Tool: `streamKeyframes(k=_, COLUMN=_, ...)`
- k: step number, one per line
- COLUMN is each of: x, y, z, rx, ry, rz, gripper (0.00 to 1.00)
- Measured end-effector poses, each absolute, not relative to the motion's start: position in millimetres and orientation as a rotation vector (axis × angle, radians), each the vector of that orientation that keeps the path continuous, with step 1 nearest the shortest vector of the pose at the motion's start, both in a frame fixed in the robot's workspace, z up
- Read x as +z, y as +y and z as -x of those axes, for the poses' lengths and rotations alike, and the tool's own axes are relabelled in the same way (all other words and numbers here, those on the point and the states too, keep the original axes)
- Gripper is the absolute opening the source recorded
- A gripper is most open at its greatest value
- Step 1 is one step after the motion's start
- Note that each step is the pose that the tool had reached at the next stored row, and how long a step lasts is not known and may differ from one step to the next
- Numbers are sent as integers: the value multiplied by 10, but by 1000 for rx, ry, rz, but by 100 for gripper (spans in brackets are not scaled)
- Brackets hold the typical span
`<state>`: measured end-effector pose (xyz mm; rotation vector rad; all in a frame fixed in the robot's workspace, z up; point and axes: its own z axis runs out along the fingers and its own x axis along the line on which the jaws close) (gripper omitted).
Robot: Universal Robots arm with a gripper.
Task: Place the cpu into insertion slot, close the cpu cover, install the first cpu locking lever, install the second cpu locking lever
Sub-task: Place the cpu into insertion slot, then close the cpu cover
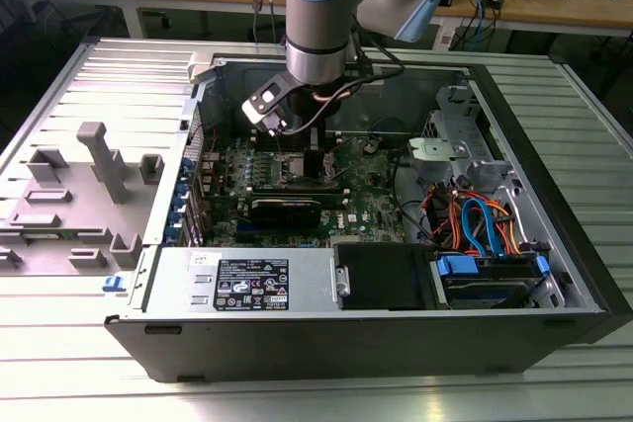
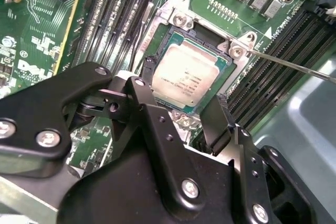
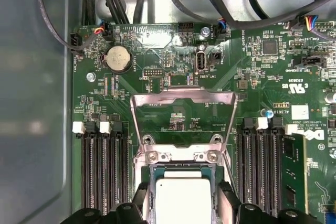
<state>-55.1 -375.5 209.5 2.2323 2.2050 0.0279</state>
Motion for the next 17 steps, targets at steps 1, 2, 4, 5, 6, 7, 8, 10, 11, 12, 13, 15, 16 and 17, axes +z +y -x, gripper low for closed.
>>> streamKeyframes(k=1, x=2110, y=-3755, z=551, rx=28, ry=2205, rz=-2232, gripper=61)
streamKeyframes(k=2, x=2121, y=-3755, z=551, rx=27, ry=2205, rz=-2233, gripper=61)
streamKeyframes(k=4, x=2139, y=-3755, z=551, rx=27, ry=2206, rz=-2233, gripper=48)
streamKeyframes(k=5, x=2148, y=-3755, z=551, rx=27, ry=2206, rz=-2233, gripper=48)
streamKeyframes(k=6, x=2157, y=-3755, z=551, rx=27, ry=2206, rz=-2233, gripper=48)
streamKeyframes(k=7, x=2166, y=-3755, z=550, rx=26, ry=2206, rz=-2233, gripper=42)
streamKeyframes(k=8, x=2184, y=-3755, z=550, rx=25, ry=2206, rz=-2233, gripper=36)
streamKeyframes(k=10, x=2216, y=-3755, z=549, rx=24, ry=2207, rz=-2234, gripper=18)
streamKeyframes(k=11, x=2223, y=-3755, z=549, rx=23, ry=2208, rz=-2233, gripper=12)
streamKeyframes(k=12, x=2227, y=-3754, z=549, rx=23, ry=2210, rz=-2232, gripper=12)
streamKeyframes(k=13, x=2226, y=-3754, z=549, rx=23, ry=2211, rz=-2231, gripper=11)
streamKeyframes(k=15, x=2227, y=-3755, z=549, rx=23, ry=2211, rz=-2231, gripper=11)
streamKeyframes(k=16, x=2227, y=-3755, z=549, rx=23, ry=2211, rz=-2231, gripper=11)
streamKeyframes(k=17, x=2227, y=-3755, z=549, rx=23, ry=2212, rz=-2230, gripper=11)
